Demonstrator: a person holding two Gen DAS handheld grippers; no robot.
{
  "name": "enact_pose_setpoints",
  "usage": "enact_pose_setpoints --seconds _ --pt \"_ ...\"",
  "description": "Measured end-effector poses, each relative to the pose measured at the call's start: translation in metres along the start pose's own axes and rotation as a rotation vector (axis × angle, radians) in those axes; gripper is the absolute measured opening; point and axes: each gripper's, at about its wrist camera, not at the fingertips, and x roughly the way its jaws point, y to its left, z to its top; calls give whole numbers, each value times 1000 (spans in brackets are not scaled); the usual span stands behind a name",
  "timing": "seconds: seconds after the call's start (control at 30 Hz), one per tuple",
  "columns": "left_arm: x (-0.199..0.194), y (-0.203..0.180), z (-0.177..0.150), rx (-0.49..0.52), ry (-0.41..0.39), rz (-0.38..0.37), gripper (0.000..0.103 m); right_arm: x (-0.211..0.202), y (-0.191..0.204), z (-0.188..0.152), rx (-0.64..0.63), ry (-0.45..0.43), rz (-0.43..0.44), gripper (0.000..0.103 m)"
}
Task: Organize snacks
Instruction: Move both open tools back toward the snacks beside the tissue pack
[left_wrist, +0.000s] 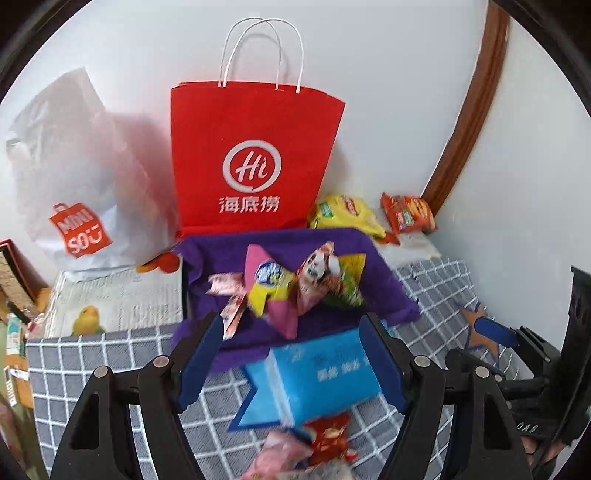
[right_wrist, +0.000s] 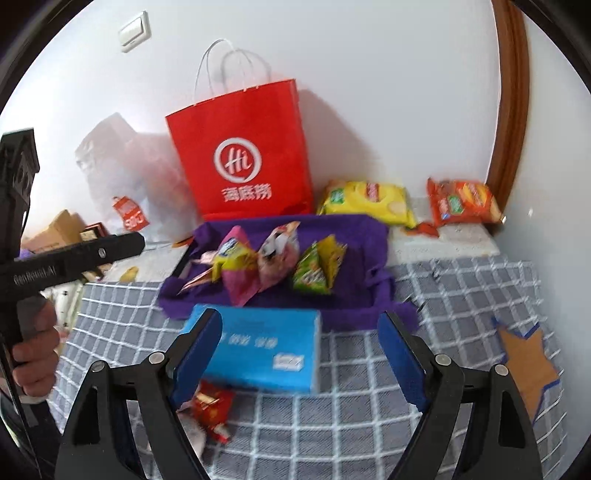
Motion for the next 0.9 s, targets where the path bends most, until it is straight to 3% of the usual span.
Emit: enact_pose_setpoints --seconds 0.07,0.53,0.6,0.8,0.9 --pt "-6 0 -10 -1 3 -19 74 -1 3 -8 13 12 32 86" --pt "-27 22 -57 -70 16 16 74 -21 23 -43 16 -71 16 85" --pt "-26 25 -63 -55 35 30 74 -15 24 -46 24 -25 42 84" --pt "-21 45 -84 -85 91 35 74 10 39 -68 26 88 83 63" --pt "-21 57 -94 -111 94 39 74 21 49 -79 8 116 95 60"
